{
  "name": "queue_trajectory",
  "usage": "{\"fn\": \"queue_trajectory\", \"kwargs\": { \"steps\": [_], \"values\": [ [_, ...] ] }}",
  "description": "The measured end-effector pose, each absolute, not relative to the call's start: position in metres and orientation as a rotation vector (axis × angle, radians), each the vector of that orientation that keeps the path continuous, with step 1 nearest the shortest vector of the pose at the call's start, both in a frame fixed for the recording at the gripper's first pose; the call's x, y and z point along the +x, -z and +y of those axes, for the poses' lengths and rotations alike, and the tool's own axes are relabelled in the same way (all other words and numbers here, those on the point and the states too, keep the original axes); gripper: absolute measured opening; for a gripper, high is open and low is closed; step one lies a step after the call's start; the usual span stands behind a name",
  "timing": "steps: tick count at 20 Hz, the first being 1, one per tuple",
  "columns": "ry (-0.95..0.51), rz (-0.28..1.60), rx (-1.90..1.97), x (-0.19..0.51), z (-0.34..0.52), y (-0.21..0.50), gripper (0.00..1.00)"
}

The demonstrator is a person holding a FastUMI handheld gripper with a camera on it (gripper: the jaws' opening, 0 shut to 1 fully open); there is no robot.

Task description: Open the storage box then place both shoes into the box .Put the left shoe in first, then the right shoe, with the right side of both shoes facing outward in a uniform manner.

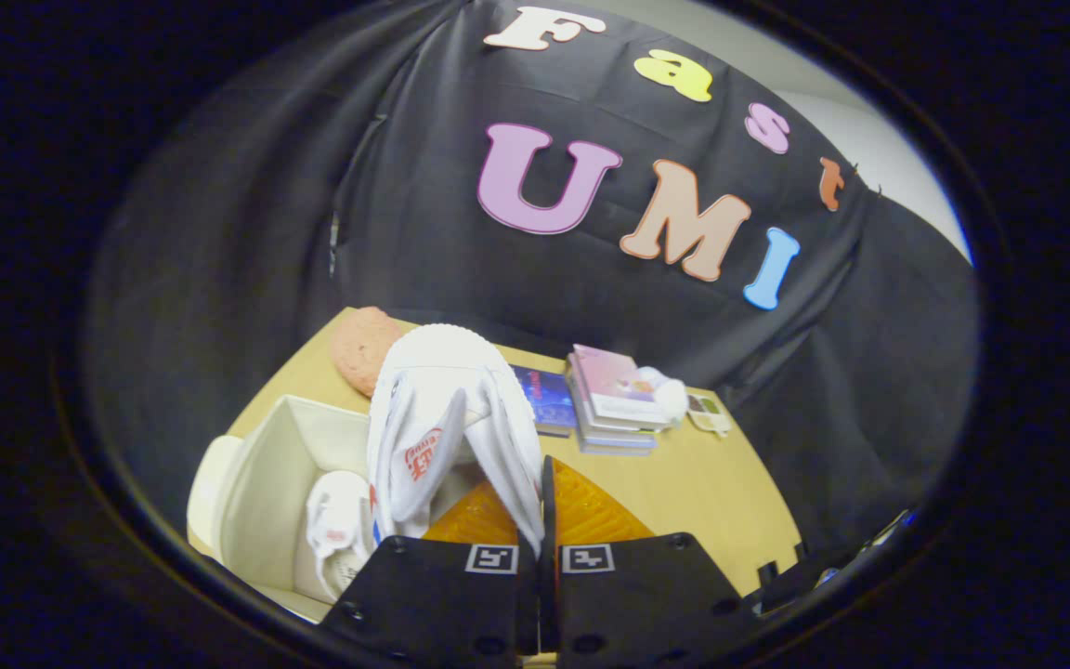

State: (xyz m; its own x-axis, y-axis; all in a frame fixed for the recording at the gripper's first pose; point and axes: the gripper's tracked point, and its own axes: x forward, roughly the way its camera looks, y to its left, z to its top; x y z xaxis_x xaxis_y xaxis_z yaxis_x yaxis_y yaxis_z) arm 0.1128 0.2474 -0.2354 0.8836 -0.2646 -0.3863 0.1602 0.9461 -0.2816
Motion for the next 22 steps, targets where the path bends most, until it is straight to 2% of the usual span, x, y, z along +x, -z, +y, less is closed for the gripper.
{"fn": "queue_trajectory", "kwargs": {
  "steps": [6,12,15,18,22],
  "values": [
    [0.155,0.560,-0.207,0.113,0.290,0.291,0.05],
    [0.191,0.718,-0.225,0.108,0.270,0.347,0.05],
    [0.169,0.751,-0.198,0.113,0.269,0.356,0.08],
    [0.140,0.801,-0.174,0.117,0.276,0.369,0.25],
    [0.094,0.818,-0.109,0.117,0.288,0.374,0.42]
  ]
}}
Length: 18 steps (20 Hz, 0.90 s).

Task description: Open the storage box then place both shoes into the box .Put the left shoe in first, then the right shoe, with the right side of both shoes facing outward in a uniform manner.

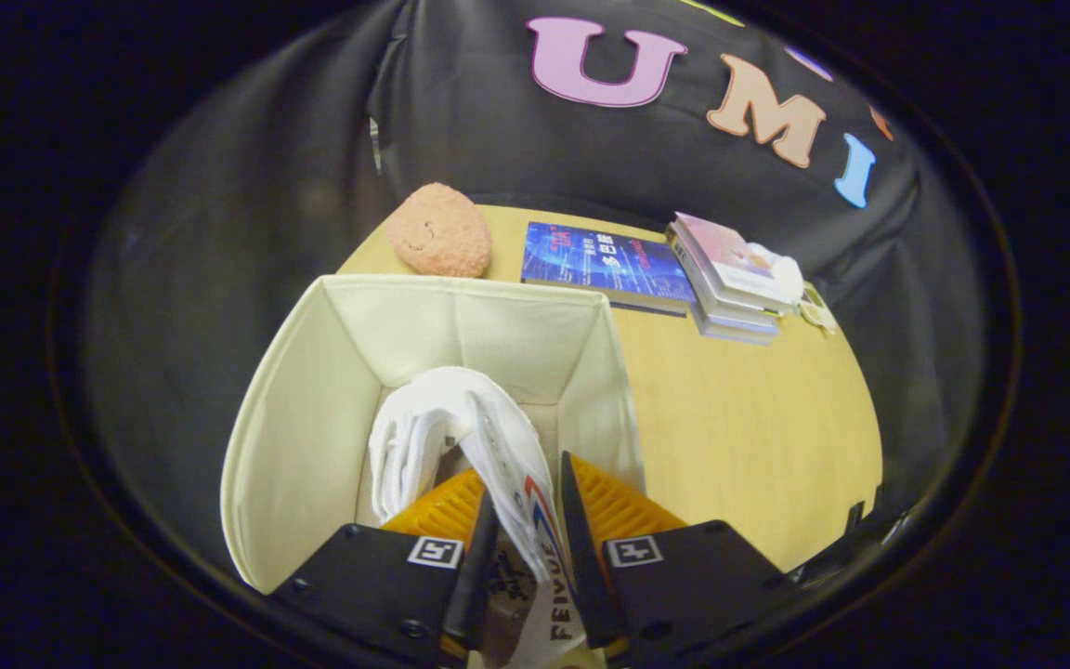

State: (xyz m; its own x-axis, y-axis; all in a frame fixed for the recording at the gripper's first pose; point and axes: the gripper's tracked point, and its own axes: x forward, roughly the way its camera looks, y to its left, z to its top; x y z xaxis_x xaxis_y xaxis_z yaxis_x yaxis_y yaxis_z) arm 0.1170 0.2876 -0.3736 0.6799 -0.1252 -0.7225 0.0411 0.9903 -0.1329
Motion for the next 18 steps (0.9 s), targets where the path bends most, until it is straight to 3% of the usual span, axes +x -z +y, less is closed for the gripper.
{"fn": "queue_trajectory", "kwargs": {
  "steps": [5,7,12,18],
  "values": [
    [0.057,0.787,-0.022,0.115,0.301,0.354,0.70],
    [0.038,0.728,0.112,0.121,0.309,0.331,0.93],
    [0.021,0.596,0.303,0.128,0.289,0.268,0.94],
    [0.079,0.427,0.256,0.136,0.199,0.211,0.94]
  ]
}}
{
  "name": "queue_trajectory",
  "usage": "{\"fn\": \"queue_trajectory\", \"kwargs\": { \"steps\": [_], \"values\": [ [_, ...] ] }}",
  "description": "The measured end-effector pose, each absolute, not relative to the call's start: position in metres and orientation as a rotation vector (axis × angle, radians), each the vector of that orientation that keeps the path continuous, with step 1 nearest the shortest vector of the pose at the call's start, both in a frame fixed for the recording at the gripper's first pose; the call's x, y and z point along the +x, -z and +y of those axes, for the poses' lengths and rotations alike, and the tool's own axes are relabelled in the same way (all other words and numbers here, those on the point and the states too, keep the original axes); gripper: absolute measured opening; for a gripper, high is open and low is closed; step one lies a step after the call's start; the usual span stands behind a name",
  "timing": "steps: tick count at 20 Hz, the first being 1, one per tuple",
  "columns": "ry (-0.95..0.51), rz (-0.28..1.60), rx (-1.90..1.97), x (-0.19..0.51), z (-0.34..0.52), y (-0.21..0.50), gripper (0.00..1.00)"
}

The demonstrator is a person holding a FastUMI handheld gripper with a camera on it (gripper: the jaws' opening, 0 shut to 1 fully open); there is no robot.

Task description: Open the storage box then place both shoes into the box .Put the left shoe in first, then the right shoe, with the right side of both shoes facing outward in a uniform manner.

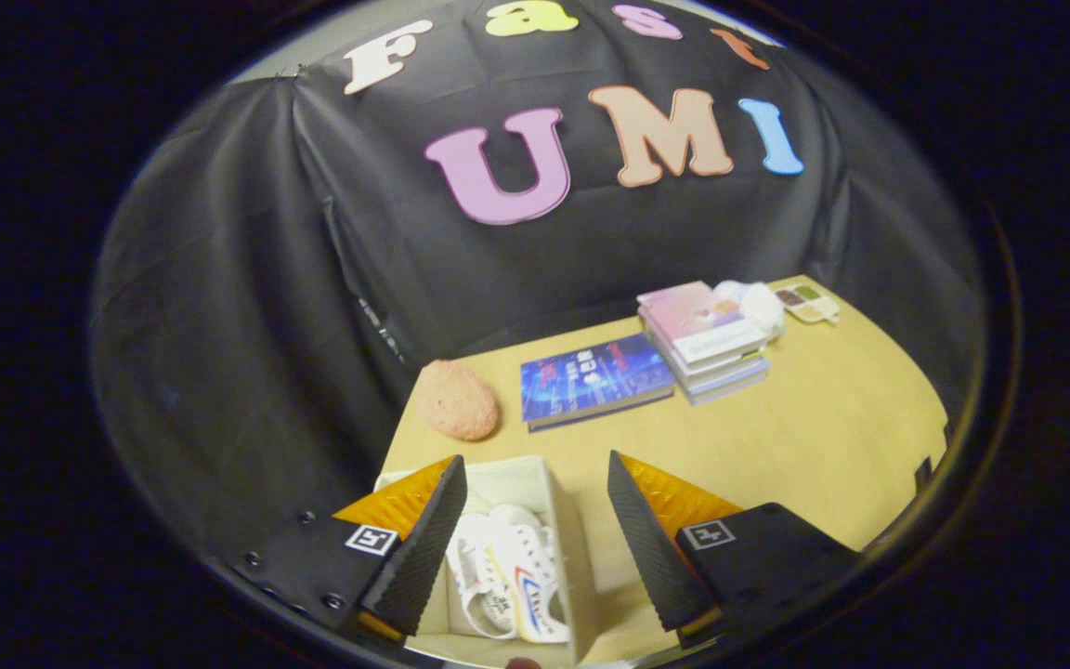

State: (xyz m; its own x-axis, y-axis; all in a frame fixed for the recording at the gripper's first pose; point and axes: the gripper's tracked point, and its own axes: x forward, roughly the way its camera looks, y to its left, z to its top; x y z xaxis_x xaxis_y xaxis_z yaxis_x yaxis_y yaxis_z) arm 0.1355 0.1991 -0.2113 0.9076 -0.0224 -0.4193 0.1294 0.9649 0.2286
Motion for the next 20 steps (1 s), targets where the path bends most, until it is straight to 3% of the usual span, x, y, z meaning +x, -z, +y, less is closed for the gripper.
{"fn": "queue_trajectory", "kwargs": {
  "steps": [6,12,20],
  "values": [
    [0.164,0.209,0.051,0.138,0.079,0.139,0.94],
    [0.166,0.085,-0.095,0.134,0.014,0.079,0.95],
    [-0.053,-0.085,-0.058,0.102,0.025,0.008,0.95]
  ]
}}
